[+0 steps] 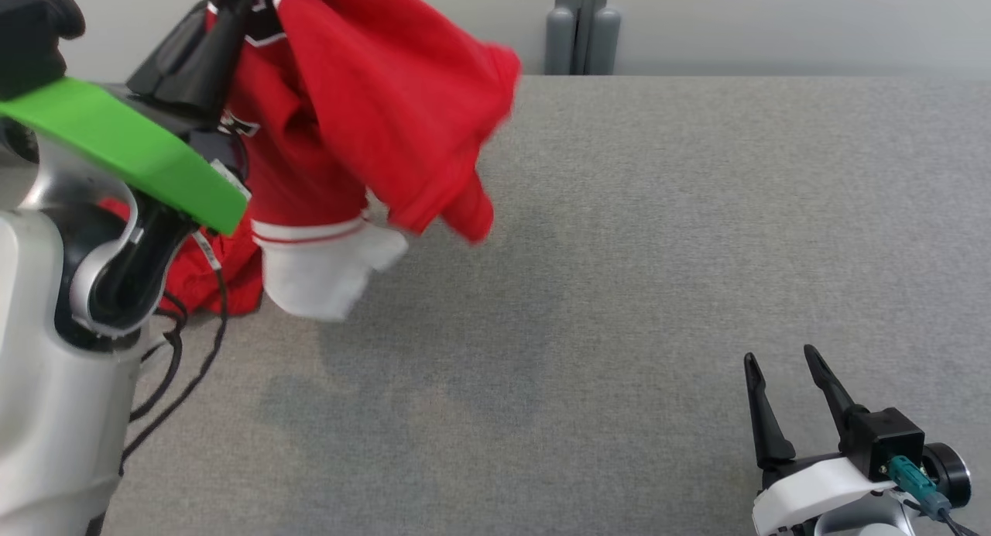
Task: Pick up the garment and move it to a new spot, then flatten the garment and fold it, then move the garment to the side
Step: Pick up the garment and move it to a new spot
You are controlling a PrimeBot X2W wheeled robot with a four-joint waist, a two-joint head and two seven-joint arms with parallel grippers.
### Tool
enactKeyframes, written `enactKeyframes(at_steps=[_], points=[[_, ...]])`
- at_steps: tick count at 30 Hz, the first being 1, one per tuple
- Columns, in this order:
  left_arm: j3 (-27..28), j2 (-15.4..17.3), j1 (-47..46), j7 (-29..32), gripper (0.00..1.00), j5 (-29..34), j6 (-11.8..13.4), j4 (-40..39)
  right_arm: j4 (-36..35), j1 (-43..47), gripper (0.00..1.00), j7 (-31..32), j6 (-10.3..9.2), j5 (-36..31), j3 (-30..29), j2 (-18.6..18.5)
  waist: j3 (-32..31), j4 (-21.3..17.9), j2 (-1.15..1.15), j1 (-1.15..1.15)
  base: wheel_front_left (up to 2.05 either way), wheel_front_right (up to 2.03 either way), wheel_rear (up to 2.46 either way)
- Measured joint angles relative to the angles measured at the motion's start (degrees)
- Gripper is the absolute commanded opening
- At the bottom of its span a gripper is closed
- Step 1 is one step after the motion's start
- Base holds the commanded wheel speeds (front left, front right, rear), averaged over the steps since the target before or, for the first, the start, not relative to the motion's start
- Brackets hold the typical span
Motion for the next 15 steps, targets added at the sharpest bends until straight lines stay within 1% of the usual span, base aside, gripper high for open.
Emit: enactKeyframes(at_steps=[3, 7, 11, 15], points=[[-0.6, -0.3, 2.7, 4.2, 0.00, -4.0, 1.0, -8.7, 0.1, 0.0, 1.00, 0.0, 0.01, 0.5, 0.5, 0.1, -1.3, -1.8, 0.00, 0.00, 0.00, 0.00, 0.00], [-3.0, -1.5, 4.3, 7.8, 0.00, -6.4, 2.6, -16.2, 0.1, -0.5, 1.00, 0.0, 0.01, 1.0, 1.2, 0.0, -2.2, -4.9, 0.00, 0.00, 0.00, 0.00, 0.00], [-5.8, -2.7, 5.4, 9.3, 0.00, -7.0, 3.2, -17.6, 0.1, -1.8, 1.00, 0.0, 0.00, 1.6, 1.8, 0.0, -2.2, -8.3, 0.00, 0.00, 0.00, 0.00, 0.00], [-8.4, -5.6, 6.0, 9.3, 0.00, -10.2, 2.2, -16.3, 0.2, -2.9, 1.00, 0.0, 0.01, 3.0, 2.1, 0.0, -1.3, -13.0, 0.00, 0.00, 0.00, 0.00, 0.00]])
